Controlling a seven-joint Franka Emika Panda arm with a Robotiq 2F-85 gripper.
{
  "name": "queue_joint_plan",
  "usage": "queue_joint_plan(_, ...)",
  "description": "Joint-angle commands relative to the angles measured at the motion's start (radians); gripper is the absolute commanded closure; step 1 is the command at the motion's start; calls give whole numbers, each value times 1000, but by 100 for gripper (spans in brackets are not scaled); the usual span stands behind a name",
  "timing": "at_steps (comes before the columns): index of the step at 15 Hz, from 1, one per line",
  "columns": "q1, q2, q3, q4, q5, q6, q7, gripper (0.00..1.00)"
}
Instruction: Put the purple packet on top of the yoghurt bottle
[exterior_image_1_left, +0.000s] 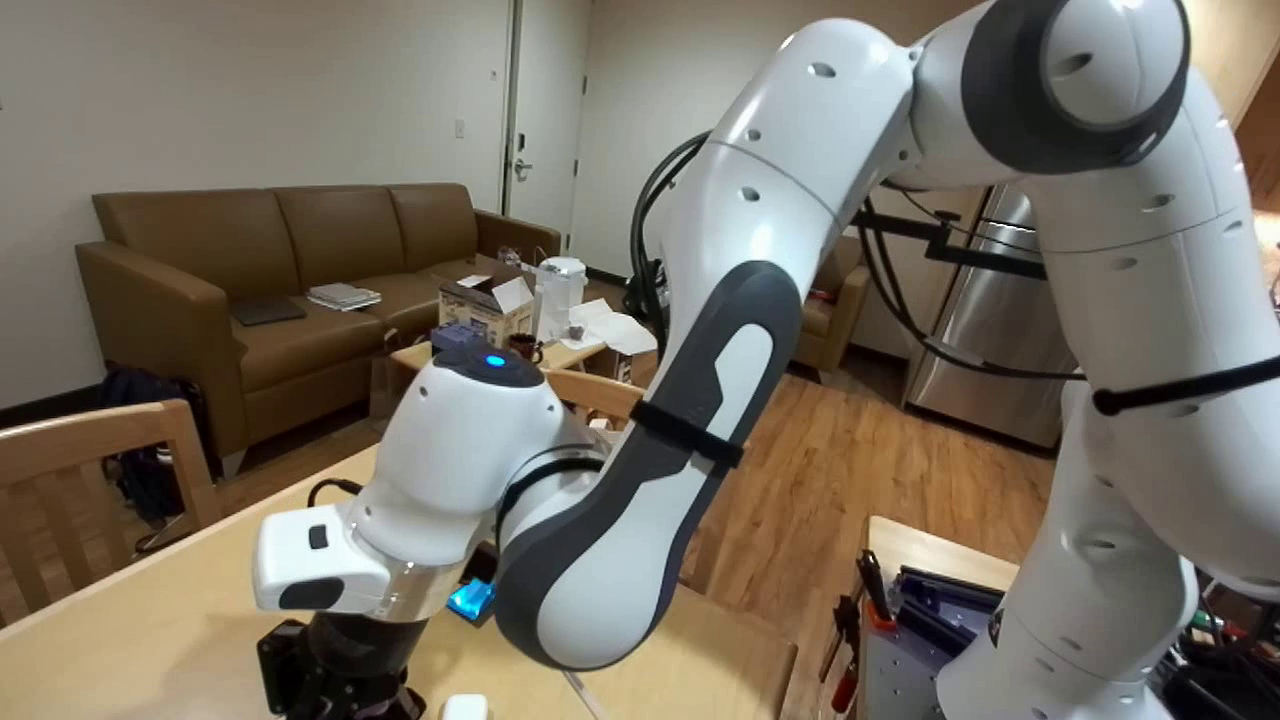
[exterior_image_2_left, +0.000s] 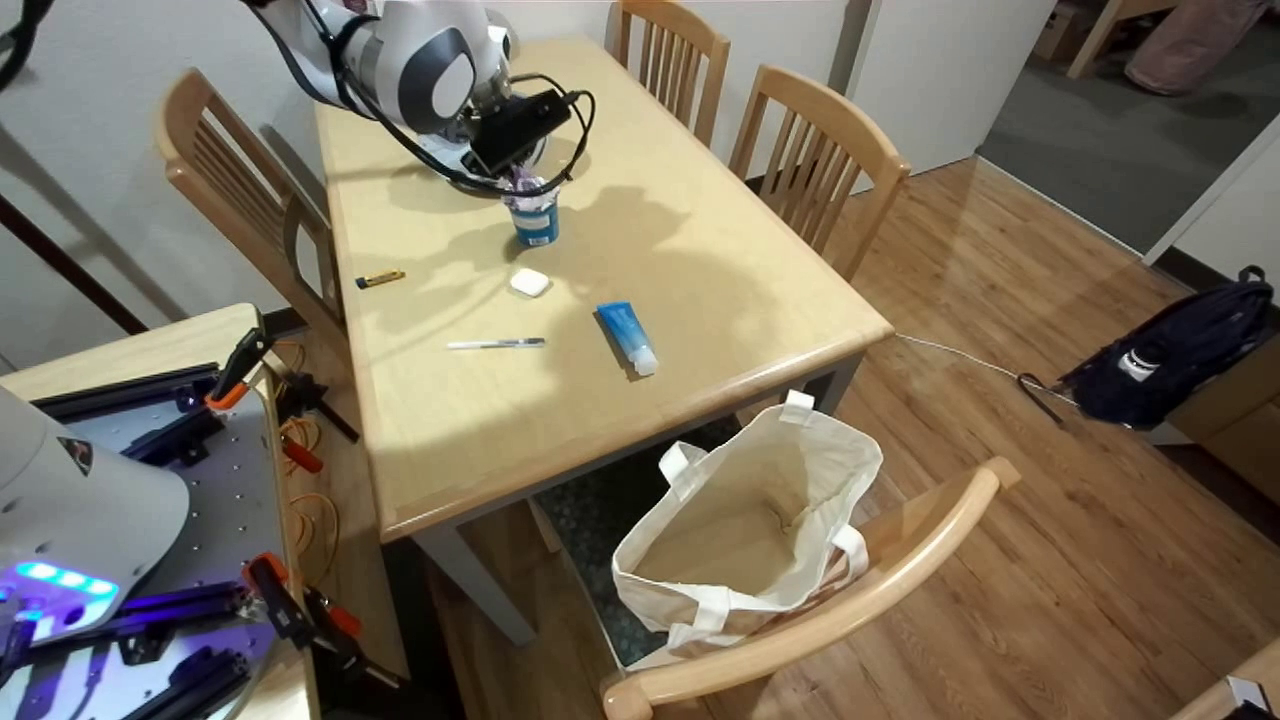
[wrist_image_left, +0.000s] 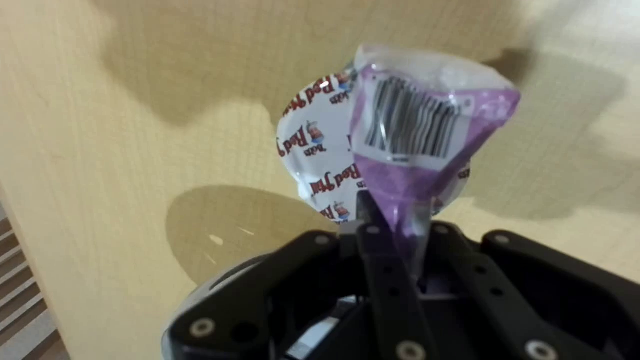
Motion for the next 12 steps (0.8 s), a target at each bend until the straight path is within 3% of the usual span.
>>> queue_joint_plan(1,4,42,-6,61,-50,-43,-9,62)
queue_joint_plan(8,-12,1,11,105,-39,-286,-53,19)
queue_joint_plan(10,4,-32,-1,138,-42,-421,-88,5)
queue_joint_plan(12,39,-71,-35,191,-54,-585,-111,0)
